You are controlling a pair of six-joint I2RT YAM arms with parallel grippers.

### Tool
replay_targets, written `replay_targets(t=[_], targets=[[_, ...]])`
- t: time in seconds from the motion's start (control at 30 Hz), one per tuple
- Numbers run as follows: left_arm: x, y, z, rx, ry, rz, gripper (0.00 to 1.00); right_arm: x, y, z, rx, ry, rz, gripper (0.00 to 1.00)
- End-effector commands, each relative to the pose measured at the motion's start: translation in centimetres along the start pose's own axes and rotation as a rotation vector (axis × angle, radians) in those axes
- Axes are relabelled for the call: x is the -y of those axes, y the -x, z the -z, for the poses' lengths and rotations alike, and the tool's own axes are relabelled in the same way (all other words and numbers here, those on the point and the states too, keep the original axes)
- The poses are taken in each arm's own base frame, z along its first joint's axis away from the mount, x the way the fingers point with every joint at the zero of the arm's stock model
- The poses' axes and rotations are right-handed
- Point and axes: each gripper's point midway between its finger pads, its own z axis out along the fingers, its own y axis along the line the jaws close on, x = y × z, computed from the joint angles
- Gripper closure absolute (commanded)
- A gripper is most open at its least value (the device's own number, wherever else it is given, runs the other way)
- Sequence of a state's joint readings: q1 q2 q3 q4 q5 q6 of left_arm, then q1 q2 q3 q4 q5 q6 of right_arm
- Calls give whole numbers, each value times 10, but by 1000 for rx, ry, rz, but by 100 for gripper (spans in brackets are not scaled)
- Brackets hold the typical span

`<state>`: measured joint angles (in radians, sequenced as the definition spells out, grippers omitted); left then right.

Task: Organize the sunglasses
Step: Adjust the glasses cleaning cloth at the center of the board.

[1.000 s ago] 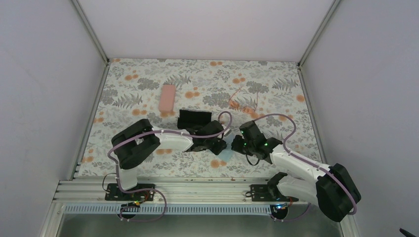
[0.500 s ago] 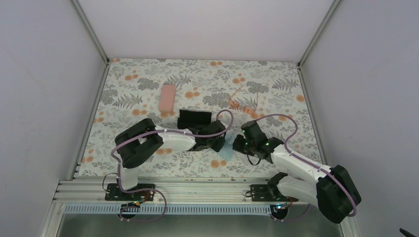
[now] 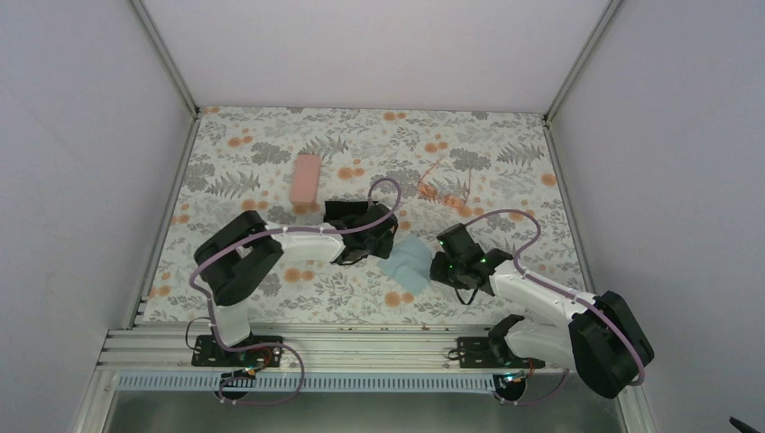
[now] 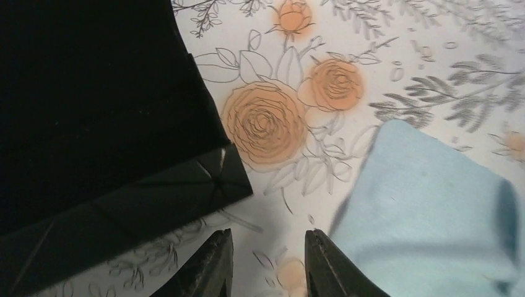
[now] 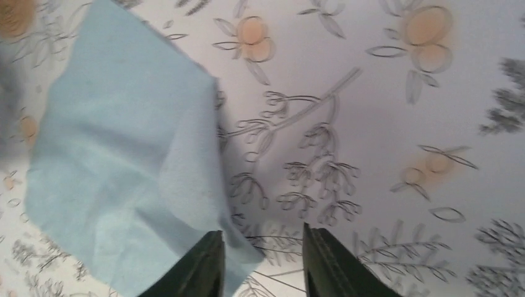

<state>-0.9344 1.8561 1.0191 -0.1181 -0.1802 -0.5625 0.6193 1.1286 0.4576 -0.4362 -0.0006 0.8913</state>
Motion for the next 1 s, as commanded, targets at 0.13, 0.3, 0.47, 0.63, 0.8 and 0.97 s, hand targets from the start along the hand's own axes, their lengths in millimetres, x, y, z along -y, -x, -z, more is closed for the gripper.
replay_targets(t=[0.13,0.3,0.47,0.63,0.8,0.97], targets=[[50,-1,46,2,-333,35,69,-9,31,24,101,-34,69,60],[76,-28,43,-62,-450,34,72,-55,13,12,-10,212,152,72],[76,-50,30,-126,-449,62,78,-62,8,1,-46,248,147,82],[62,-70,19,-188,-384,102,81,-63,6,-13,-66,245,142,88],[41,-82,12,-219,-271,137,83,-63,3,-27,-100,231,117,96],[26,-91,10,-239,-197,158,84,-37,6,-37,-87,82,74,96]])
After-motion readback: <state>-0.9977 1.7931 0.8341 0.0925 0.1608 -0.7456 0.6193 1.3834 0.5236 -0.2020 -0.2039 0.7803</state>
